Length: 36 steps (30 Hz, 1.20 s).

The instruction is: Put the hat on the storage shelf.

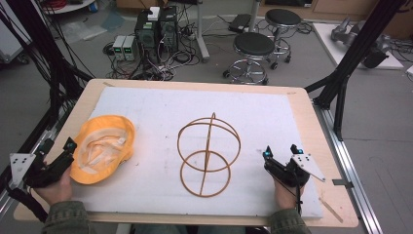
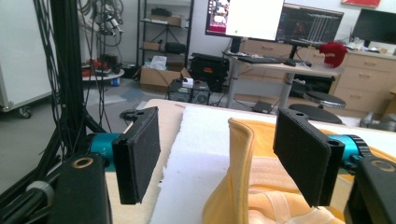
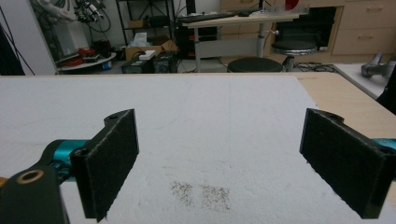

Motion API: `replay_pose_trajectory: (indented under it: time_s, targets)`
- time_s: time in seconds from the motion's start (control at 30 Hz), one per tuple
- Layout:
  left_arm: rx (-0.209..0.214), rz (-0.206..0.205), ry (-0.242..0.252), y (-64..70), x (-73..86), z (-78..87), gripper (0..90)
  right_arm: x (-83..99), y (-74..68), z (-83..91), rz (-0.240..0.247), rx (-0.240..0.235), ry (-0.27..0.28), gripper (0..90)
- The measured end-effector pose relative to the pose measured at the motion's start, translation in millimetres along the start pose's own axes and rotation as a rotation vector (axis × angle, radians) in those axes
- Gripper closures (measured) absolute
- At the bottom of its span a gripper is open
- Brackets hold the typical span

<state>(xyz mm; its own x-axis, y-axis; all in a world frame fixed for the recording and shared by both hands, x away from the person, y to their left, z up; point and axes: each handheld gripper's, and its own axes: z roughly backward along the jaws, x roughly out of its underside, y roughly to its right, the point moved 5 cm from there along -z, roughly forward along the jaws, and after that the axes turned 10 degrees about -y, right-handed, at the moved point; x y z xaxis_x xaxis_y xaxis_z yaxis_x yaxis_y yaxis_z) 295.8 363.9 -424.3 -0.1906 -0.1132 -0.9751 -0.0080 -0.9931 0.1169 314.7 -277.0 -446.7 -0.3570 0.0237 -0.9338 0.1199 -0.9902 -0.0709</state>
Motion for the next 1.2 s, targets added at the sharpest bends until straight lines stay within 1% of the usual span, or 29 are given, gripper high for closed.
replay_pose_trajectory:
  time_s: [0.07, 0.1, 0.17, 0.23, 0.33, 0.37, 0.5, 0.57, 0.7, 0.8, 0.83, 1.03, 1.07, 1.2]
  targets:
    - [0.014, -0.042, -0.015, 0.2, -1.6, -4.3, 31.7, -0.1, -0.5, -0.1, 0.0, -0.002, -0.001, 10.5]
    - [0.029, -0.055, -0.027, 0.2, -2.9, -6.4, 31.7, -0.3, -0.3, -0.3, -0.001, -0.003, 0.0, 10.5]
    - [0.06, -0.057, -0.053, 0.1, -5.1, -7.8, 31.5, -0.3, -0.4, 0.4, -0.01, -0.007, -0.001, 10.5]
    - [0.07, -0.072, -0.068, 1.2, -7.7, -7.7, 31.4, -0.9, 0.6, 1.0, -0.007, -0.002, 0.007, 10.5]
    - [0.104, -0.075, -0.092, 4.8, -12.8, -9.2, 31.3, -1.3, 0.2, 0.6, 0.017, 0.006, 0.012, 10.5]
    - [0.113, -0.079, -0.093, 6.4, -14.3, -9.4, 31.2, -1.4, -0.3, 0.4, 0.018, 0.006, 0.014, 10.5]
    - [0.127, -0.085, -0.104, 11.4, -16.1, -12.7, 30.8, -0.7, -2.7, 0.9, 0.029, 0.001, 0.011, 10.6]
    - [0.128, -0.091, -0.119, 12.8, -15.5, -15.5, 30.8, -0.9, -2.7, 0.9, 0.031, 0.004, 0.013, 10.6]
    - [0.131, -0.089, -0.139, 15.3, -16.7, -20.5, 30.9, -0.9, -1.6, 0.7, 0.036, 0.01, 0.016, 10.6]
    - [0.129, -0.09, -0.151, 17.6, -17.6, -25.1, 31.0, -0.6, -1.9, 1.1, 0.024, 0.008, 0.011, 10.6]
    - [0.124, -0.099, -0.162, 17.7, -17.6, -26.6, 31.0, -0.6, -1.9, 1.0, 0.021, 0.008, 0.011, 10.5]
    - [0.111, -0.112, -0.196, 17.7, -20.7, -33.0, 31.0, -0.5, -0.3, 1.4, 0.022, 0.003, 0.015, 10.6]
    - [0.109, -0.117, -0.203, 17.5, -21.2, -33.8, 31.0, -0.2, -0.2, 1.5, 0.016, 0.002, 0.011, 10.5]
    - [0.103, -0.13, -0.243, 15.9, -23.8, -38.1, 31.0, 0.4, 1.0, 1.6, 0.006, -0.001, 0.006, 10.5]
